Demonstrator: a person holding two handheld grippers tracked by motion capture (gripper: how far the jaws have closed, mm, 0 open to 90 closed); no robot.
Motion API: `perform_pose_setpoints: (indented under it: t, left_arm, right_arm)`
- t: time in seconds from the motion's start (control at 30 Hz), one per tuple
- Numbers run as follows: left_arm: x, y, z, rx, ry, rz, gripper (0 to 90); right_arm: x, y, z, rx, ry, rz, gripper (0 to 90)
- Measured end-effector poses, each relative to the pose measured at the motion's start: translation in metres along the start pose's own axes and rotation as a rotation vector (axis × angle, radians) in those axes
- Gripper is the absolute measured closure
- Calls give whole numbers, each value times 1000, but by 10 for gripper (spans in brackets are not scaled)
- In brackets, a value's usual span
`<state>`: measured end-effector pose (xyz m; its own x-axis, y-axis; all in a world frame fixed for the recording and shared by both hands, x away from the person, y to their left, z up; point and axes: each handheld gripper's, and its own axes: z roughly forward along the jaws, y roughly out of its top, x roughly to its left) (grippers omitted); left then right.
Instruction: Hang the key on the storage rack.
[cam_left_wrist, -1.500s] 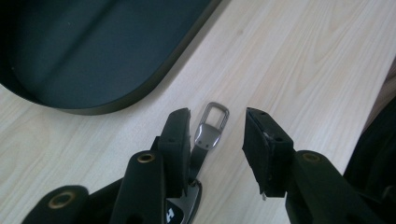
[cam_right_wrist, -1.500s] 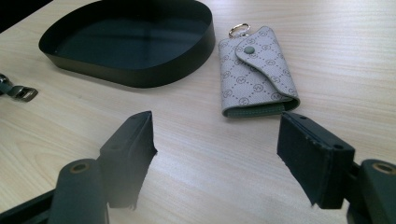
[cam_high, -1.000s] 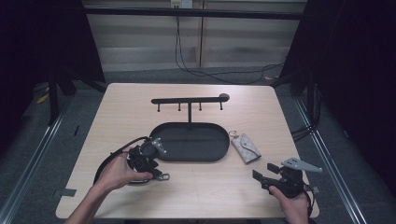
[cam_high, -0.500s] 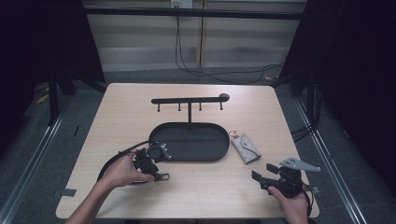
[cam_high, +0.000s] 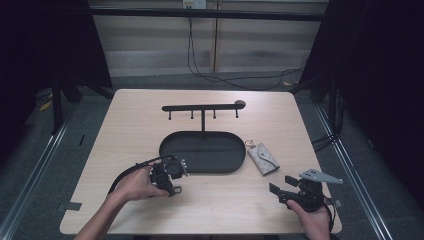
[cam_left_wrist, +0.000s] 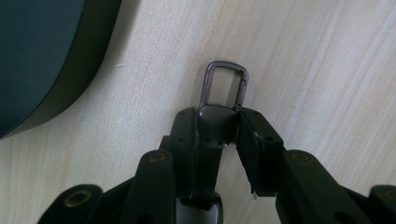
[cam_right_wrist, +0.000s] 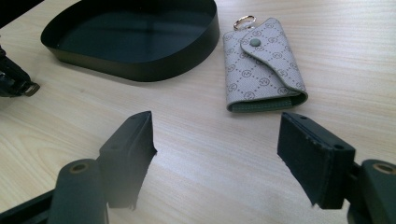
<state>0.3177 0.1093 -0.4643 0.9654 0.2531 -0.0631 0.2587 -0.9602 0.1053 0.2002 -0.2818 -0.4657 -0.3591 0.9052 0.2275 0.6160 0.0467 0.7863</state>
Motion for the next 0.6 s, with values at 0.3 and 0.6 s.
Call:
perform_pose_setpoints:
  t: [0.3, 0.6]
  left_arm:
    - [-2, 7, 1, 46, 7, 28, 673]
    - [-3, 12, 2, 69, 8, 16, 702]
  right_arm:
    - [1, 0, 1, 12, -8, -9, 269]
    - [1, 0, 2, 16, -7, -14, 268]
